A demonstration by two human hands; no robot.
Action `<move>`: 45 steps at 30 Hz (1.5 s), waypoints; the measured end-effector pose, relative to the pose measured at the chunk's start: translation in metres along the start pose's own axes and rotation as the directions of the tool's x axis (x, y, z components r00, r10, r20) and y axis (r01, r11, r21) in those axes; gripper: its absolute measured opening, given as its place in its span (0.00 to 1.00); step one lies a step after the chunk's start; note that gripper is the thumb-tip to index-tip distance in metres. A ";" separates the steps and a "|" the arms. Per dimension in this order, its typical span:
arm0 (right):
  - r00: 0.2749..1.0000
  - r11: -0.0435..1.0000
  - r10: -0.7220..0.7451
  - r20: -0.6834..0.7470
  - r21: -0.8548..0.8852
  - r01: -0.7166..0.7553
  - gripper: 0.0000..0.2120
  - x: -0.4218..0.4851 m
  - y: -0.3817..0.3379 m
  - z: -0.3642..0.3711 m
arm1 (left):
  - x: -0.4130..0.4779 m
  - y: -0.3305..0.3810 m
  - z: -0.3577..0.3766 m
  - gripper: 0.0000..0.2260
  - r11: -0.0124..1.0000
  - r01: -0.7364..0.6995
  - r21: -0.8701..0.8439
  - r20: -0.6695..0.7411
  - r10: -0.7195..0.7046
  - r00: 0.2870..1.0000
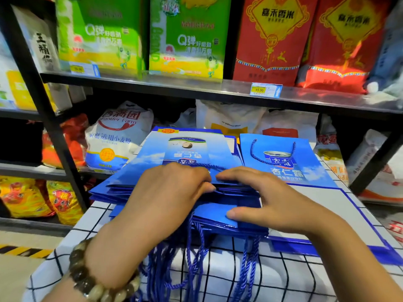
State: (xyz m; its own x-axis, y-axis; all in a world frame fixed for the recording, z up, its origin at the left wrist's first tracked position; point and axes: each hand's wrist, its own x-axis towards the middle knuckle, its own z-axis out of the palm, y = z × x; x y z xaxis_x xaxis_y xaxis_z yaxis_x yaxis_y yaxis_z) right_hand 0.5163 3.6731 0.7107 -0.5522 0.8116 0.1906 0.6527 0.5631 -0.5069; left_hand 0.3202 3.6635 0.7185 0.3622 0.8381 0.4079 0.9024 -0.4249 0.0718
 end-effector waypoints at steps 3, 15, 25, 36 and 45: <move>0.993 0.996 -0.033 -0.111 -0.081 0.024 0.19 0.006 0.003 0.004 | 0.002 0.006 -0.007 0.14 0.995 -0.022 0.099 -0.095 0.032 0.995; 0.764 0.713 0.108 -0.636 0.585 0.386 0.09 0.043 -0.006 -0.045 | 0.009 -0.062 -0.026 0.29 0.552 -0.031 -0.833 -0.351 -0.484 0.801; 0.781 0.725 0.176 -0.599 0.616 0.309 0.13 0.089 -0.009 -0.038 | 0.042 -0.069 -0.057 0.09 0.355 -0.140 -0.924 -0.332 -0.566 0.754; 0.612 0.896 0.222 -0.759 0.406 0.178 0.19 0.098 -0.015 -0.096 | 0.099 -0.064 -0.114 0.22 0.492 -0.242 -0.836 -0.478 -0.438 0.761; 0.617 0.850 0.429 -0.660 0.064 -0.523 0.15 0.020 0.059 -0.139 | 0.171 0.009 -0.009 0.14 0.242 -0.001 -0.970 -0.097 -0.385 0.918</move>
State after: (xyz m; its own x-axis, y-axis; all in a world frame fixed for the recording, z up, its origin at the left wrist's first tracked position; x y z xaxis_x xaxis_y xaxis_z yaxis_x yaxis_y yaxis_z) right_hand 0.6154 3.7440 0.8014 0.2817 0.8451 0.4543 0.8102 0.0441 -0.5846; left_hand 0.3886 3.7997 0.7971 -0.0375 0.8997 0.4348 -0.0083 -0.4354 0.9002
